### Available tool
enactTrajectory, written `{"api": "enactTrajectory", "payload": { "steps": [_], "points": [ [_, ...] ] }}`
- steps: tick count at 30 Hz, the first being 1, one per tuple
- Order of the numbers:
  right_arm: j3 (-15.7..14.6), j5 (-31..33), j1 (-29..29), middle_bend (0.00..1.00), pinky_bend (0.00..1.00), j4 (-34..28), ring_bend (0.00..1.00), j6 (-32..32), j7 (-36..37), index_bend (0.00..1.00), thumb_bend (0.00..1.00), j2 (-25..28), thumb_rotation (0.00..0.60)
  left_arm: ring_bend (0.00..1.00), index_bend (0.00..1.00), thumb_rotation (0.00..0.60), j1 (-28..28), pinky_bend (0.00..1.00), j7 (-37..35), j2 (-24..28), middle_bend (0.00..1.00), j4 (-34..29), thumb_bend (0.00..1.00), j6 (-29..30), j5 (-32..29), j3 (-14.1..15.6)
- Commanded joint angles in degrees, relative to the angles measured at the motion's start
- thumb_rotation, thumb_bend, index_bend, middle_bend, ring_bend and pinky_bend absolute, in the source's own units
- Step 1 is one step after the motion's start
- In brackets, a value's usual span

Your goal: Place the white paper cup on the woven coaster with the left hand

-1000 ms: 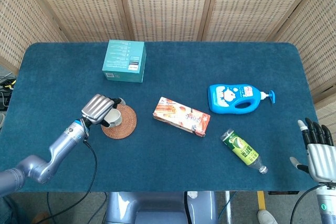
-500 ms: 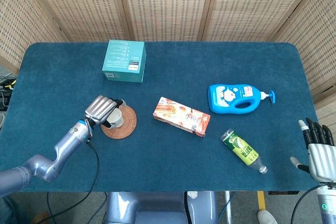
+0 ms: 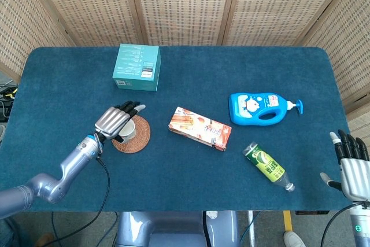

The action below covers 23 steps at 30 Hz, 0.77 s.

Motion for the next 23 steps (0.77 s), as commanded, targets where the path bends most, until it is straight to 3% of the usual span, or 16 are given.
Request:
{"api": "enactTrajectory", "payload": {
  "steps": [1, 5, 10, 17, 23],
  "points": [
    [-0.04, -0.20, -0.10, 0.00, 0.00, -0.18, 0.00, 0.19, 0.22, 0.04, 0.00, 0.19, 0.600, 0.00, 0.00, 0.600, 1.89, 0.01, -0.55, 5.82, 0.00, -6.13, 0.00, 0.48, -0.77, 1.00],
    [-0.26, -0.67, -0.06, 0.00, 0.00, -0.53, 0.00, 0.19, 0.07, 0.04, 0.00, 0.30, 0.600, 0.00, 0.00, 0.600, 8.02, 0.00, -3.04, 12.94, 0.00, -13.84, 0.00, 11.39, 2.17, 1.03],
    [-0.65, -1.87, -0.02, 0.00, 0.00, -1.23, 0.00, 0.55, -0.36, 0.04, 0.00, 0.30, 0.600, 0.00, 0.00, 0.600, 17.06, 0.00, -1.94, 18.13, 0.00, -18.14, 0.00, 26.17, 2.97, 1.61],
    [-0.88, -2.98, -0.10, 0.00, 0.00, -1.86, 0.00, 1.11, 0.05, 0.04, 0.00, 0.67, 0.600, 0.00, 0.00, 0.600, 25.32, 0.00, -0.89, 22.62, 0.00, -22.82, 0.00, 33.80, 1.11, 4.41],
    [-0.95, -3.66, -0.46, 0.00, 0.00, -2.17, 0.00, 1.96, 1.00, 0.04, 0.00, 1.25, 0.600, 0.00, 0.00, 0.600, 31.48, 0.00, -6.01, 21.72, 0.00, -23.28, 0.00, 37.31, 0.27, 7.00]
  ]
}}
